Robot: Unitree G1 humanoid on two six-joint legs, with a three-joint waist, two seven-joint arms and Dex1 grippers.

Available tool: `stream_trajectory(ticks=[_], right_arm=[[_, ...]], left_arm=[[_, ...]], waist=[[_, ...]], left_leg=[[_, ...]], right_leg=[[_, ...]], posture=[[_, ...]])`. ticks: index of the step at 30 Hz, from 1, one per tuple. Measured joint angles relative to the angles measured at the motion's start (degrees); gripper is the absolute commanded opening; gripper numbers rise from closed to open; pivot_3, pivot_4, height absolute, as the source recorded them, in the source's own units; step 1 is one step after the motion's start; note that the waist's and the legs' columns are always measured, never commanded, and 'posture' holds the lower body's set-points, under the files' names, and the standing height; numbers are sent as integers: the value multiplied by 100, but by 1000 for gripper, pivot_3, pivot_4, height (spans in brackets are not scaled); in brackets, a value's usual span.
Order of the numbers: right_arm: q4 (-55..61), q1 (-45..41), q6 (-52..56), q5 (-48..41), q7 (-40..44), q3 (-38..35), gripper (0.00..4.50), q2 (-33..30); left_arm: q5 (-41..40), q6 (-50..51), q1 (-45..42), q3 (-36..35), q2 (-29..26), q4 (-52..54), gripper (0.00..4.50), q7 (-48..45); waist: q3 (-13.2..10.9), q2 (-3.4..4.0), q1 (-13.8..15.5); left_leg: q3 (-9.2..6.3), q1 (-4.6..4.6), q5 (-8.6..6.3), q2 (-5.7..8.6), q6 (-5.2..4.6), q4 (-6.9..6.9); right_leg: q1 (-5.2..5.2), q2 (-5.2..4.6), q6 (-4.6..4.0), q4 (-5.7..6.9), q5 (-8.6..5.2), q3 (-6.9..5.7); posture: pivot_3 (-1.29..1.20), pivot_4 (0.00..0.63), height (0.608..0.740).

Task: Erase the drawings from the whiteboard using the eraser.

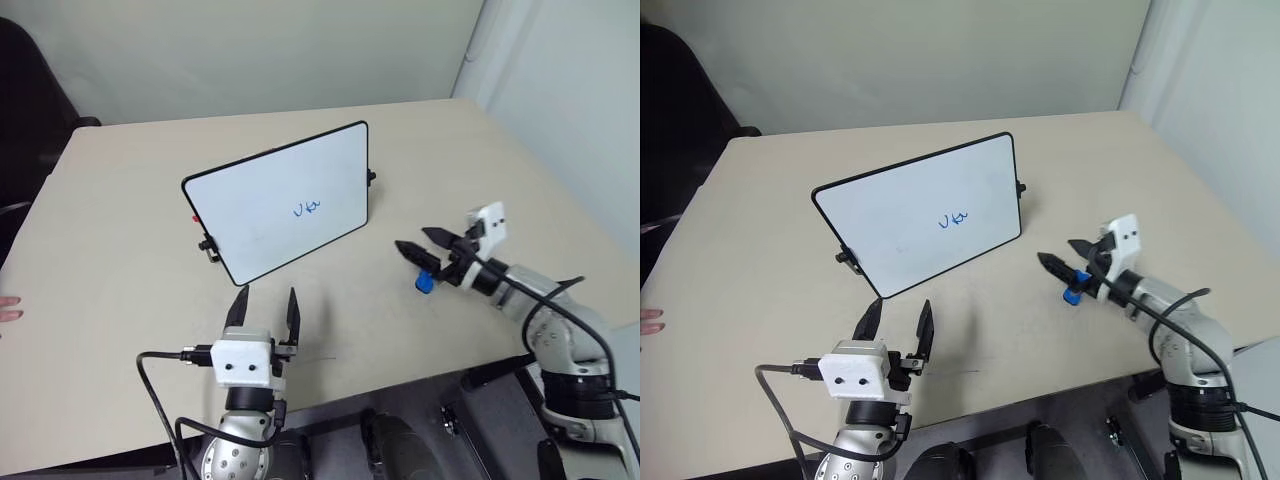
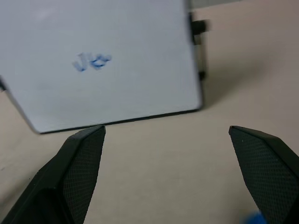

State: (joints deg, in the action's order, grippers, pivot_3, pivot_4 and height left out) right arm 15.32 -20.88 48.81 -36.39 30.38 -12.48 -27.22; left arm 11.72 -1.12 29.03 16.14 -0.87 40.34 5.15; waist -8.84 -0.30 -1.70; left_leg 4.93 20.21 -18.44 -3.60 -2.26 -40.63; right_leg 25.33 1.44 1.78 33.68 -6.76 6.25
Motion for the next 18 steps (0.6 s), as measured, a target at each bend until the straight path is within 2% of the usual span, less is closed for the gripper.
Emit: stream_trajectory(ticks=[3, 7, 11, 18], right_arm=[[227, 175, 578, -210, -180, -254, 4479, -309], [223, 242, 1257, -217, -375, -166, 4479, -500], [25, 123, 1654, -219, -528, -43, 4479, -329], [-303, -221, 1744, 64, -771, 417, 4479, -174]], left_arm=[[3, 0, 18, 5, -2, 3, 3423, 15], [2, 0, 7, 30, -21, 3, 3423, 10], [0, 0, 2, 36, -27, 2, 3423, 13], [0, 0, -15, 50, -39, 2, 3423, 13]], waist=[[0, 0, 1], [0, 1, -13], [-1, 5, -23], [-1, 8, -2]], left_leg=[[1, 0, -4, 0, 0, 5], [3, 0, -5, 0, 0, 8], [4, -3, -5, 0, 0, 8], [3, -15, -10, 2, -8, 8]], right_leg=[[-10, 1, 8, 1, -5, 0], [-8, 2, 8, 1, -5, 1], [-4, 5, 8, 4, -5, 0], [-1, 7, 14, 2, -9, -6]], posture=[[0, 150, 731], [0, 150, 731], [0, 150, 731], [0, 150, 731]])
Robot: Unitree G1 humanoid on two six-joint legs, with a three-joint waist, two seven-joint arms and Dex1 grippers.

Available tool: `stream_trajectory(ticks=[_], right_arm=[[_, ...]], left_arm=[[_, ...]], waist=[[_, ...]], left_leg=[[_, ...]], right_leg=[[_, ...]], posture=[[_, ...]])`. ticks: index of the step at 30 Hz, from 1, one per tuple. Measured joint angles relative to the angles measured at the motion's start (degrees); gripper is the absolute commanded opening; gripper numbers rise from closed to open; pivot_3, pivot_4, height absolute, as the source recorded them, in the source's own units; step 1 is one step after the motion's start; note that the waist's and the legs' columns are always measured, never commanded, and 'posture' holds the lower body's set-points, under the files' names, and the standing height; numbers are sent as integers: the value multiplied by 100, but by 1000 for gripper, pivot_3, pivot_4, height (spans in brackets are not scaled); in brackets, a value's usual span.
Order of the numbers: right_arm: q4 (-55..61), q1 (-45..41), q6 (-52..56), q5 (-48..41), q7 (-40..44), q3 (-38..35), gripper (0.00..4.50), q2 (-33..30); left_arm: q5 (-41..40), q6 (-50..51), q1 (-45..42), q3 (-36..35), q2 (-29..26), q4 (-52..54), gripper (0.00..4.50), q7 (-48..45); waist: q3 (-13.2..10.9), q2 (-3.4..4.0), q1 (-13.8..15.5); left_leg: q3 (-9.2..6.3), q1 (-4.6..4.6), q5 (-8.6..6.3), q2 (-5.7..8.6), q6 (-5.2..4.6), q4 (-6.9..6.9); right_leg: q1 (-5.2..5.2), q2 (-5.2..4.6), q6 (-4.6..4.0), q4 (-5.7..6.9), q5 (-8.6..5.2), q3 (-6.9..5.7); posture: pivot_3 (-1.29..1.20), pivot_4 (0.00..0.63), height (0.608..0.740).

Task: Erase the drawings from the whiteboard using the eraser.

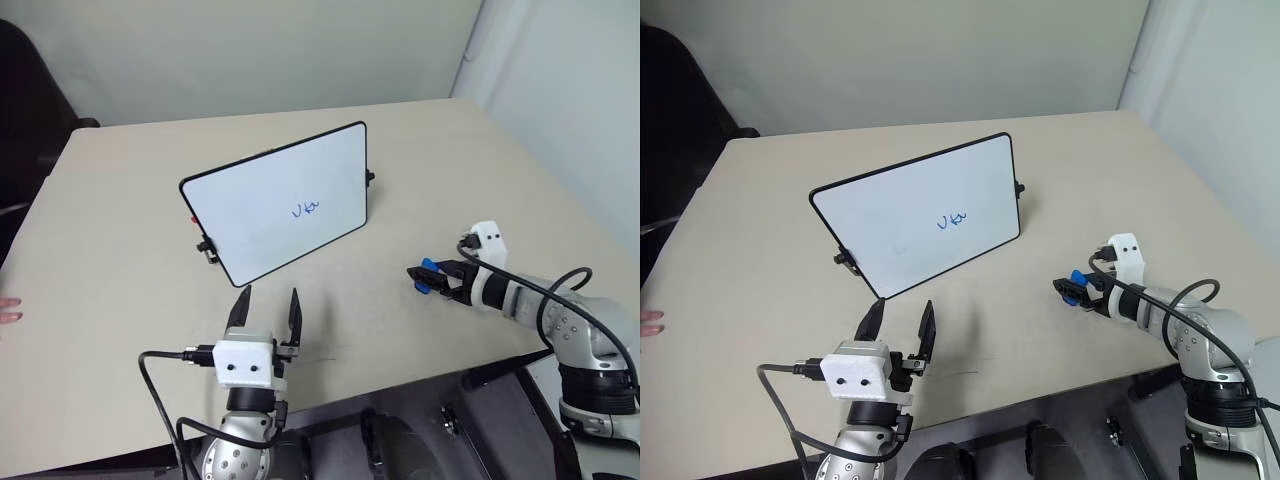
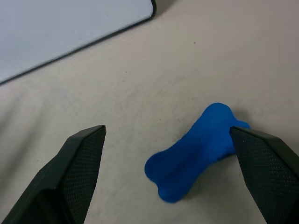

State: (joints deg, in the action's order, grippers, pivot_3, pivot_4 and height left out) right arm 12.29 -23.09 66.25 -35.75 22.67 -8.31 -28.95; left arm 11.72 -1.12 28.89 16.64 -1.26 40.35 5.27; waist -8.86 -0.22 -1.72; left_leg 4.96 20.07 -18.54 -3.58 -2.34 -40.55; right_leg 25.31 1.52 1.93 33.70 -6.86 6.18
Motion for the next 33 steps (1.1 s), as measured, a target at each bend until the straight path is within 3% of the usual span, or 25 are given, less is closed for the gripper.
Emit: stream_trajectory(ticks=[11, 33], right_arm=[[-109, -109, -331, 469, -20, 450, 4479, 14], [322, 43, 174, 389, -259, 23, 4479, 103]], left_arm=[[-4, 0, -3, 0, -5, 0, 3423, -2], [-32, 35, -222, 12, -6, -59, 3423, -25]], waist=[[2, 0, -8], [1, 2, 0]], left_leg=[[1, -13, -2, 0, -2, -5], [3, -2, -28, 1, -12, -1]], right_leg=[[-21, 0, -1, -3, 0, 2], [-5, 0, 14, -3, -23, 3]], posture=[[0, 150, 731], [0, 150, 731]])
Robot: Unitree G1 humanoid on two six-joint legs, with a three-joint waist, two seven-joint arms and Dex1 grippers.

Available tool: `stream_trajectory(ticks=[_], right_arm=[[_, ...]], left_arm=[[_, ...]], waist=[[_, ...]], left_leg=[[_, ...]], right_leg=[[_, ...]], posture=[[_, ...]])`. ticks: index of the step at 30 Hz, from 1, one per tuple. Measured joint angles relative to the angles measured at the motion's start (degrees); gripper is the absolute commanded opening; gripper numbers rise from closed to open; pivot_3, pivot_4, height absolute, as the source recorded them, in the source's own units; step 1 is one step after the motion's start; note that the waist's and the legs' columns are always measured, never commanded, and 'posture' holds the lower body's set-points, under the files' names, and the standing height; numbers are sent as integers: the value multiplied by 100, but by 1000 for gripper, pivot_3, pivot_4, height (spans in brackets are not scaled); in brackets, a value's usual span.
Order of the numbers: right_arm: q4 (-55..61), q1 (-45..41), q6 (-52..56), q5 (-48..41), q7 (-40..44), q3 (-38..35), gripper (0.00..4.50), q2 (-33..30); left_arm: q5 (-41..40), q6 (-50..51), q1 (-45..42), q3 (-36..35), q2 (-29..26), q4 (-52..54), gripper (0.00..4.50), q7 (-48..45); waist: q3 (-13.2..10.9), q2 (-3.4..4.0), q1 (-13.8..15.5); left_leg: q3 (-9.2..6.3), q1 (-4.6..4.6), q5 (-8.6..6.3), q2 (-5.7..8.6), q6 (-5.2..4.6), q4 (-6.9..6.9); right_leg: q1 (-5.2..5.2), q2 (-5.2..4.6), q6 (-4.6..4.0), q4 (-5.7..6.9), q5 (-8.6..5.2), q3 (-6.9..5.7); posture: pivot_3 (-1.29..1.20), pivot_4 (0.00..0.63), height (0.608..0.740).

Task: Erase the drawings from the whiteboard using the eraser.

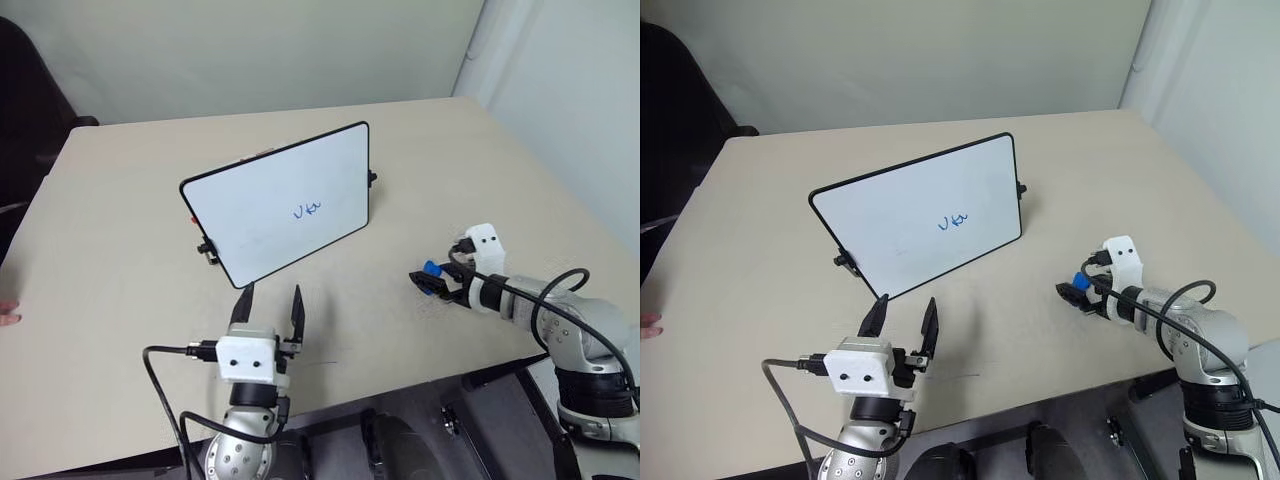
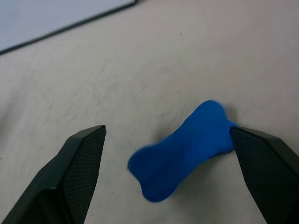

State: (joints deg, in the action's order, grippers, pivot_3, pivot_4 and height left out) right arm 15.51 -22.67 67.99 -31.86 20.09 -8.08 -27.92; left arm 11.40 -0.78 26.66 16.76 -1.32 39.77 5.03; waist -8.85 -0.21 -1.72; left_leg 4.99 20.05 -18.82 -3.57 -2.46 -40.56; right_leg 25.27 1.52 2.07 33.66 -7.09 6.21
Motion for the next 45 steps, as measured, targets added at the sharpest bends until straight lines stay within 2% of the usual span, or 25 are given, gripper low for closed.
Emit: stream_trajectory(ticks=[11, 19, 29, 45], right_arm=[[-120, -85, -3, 47, -141, -92, 4479, 94], [220, 29, -77, -70, 16, -276, 4479, -29], [67, -41, 465, -36, -190, -281, 4479, 84], [95, 32, 684, -29, -340, -570, 4479, 107]], left_arm=[[13, 6, -8, 9, -6, 0, 3423, 5], [10, 7, -9, 10, -8, 0, 3423, 0], [12, 7, -16, 21, -16, 0, 3423, -1], [20, 8, 43, 30, -22, 2, 3423, -1]], waist=[[0, 0, -1], [0, 0, 0], [0, 0, -1], [0, 1, 1]], left_leg=[[1, 0, 0, 0, -1, 0], [2, 1, -1, 1, -1, 0], [2, -1, -1, 1, -2, 0], [3, 0, -3, 2, -3, 0]], right_leg=[[0, 0, -1, 1, 1, 0], [-1, 0, -1, 0, -1, -1], [0, 0, -1, 2, -1, 0], [1, 1, -1, 1, -1, -1]], posture=[[0, 150, 731], [0, 150, 731], [0, 150, 731], [0, 150, 731]])
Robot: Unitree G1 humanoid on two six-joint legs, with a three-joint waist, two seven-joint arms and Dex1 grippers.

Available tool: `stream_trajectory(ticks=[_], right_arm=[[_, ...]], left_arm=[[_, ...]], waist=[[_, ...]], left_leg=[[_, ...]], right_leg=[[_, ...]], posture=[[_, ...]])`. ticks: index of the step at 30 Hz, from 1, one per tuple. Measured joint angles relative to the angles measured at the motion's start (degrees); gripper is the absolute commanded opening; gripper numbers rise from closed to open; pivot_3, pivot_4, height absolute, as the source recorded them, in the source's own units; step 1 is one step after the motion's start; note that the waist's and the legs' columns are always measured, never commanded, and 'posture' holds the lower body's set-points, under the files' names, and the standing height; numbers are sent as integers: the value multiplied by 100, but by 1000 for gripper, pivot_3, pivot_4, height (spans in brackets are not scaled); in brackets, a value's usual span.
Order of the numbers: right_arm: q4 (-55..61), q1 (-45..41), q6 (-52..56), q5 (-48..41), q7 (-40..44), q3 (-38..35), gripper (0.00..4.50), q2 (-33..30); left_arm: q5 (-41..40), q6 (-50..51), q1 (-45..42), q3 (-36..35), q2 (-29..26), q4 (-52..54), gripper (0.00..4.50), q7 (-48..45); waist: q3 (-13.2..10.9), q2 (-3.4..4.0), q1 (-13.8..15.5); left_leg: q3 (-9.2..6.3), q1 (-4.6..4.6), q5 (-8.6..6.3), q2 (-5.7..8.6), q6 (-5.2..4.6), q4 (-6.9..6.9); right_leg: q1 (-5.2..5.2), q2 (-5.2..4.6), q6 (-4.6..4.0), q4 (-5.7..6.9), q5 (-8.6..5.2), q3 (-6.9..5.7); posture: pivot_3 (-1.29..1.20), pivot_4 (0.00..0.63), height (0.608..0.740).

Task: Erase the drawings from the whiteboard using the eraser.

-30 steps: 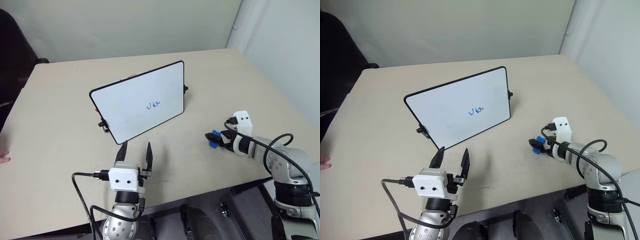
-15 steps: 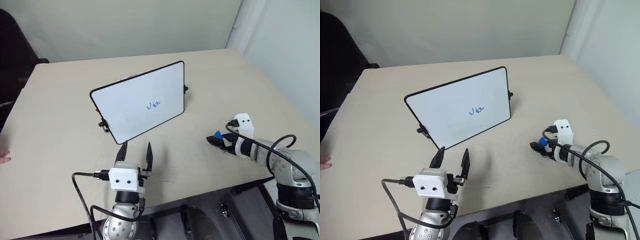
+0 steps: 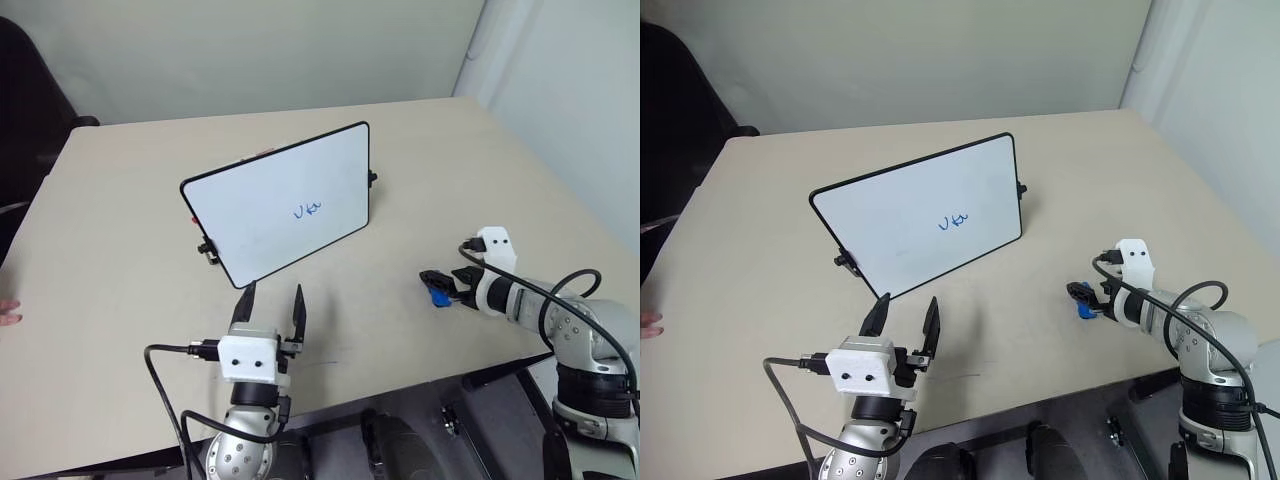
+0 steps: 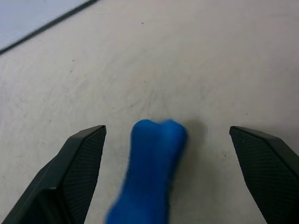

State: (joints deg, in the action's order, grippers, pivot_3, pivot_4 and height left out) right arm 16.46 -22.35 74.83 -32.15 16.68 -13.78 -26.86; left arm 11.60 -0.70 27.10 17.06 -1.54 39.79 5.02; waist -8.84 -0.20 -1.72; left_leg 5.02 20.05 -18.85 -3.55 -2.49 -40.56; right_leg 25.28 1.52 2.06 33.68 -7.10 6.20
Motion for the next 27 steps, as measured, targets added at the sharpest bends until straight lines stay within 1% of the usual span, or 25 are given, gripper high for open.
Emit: stream_trajectory(ticks=[5, 12, 15, 24, 25, 27], right_arm=[[194, 227, -176, 180, 91, 509, 4479, -404], [237, 252, -172, 189, 237, 564, 4479, -487], [269, 279, -176, 194, 344, 641, 3886, -596], [370, 389, -187, 174, 688, 774, 750, -736], [386, 392, -193, 166, 725, 780, 482, -739], [412, 405, -265, 159, 821, 848, 430, -760]], left_arm=[[3, 0, 1, 6, -5, 0, 3423, -2], [6, 0, 2, 7, -5, 0, 3423, -1], [10, 0, 6, 7, -5, 0, 3423, 1], [17, 0, 8, 8, -5, 0, 3423, 5], [17, 0, 7, 8, -5, 0, 3423, 5], [18, 0, 5, 10, -5, 0, 3423, 6]], waist=[[0, 1, 4], [0, 1, 4], [0, 1, 4], [0, 1, 4], [0, 1, 4], [0, 1, 4]], left_leg=[[0, 0, -1, 0, 0, 0], [1, 0, -1, 2, 0, 0], [0, 0, -2, 2, 0, 0], [1, 0, -2, 3, 0, 0], [1, 0, -2, 3, 0, 0], [0, 0, -2, 4, 0, 0]], right_leg=[[-1, -1, 2, 0, -1, -1], [-1, 0, 2, 0, -2, 0], [-1, 0, 4, -1, -3, 0], [-1, 3, 4, -1, -4, 0], [-1, 3, 4, 0, -4, 0], [-1, 4, 4, -1, -4, 1]], posture=[[0, 150, 731], [0, 150, 731], [0, 150, 731], [0, 150, 731], [0, 150, 731], [0, 150, 731]])
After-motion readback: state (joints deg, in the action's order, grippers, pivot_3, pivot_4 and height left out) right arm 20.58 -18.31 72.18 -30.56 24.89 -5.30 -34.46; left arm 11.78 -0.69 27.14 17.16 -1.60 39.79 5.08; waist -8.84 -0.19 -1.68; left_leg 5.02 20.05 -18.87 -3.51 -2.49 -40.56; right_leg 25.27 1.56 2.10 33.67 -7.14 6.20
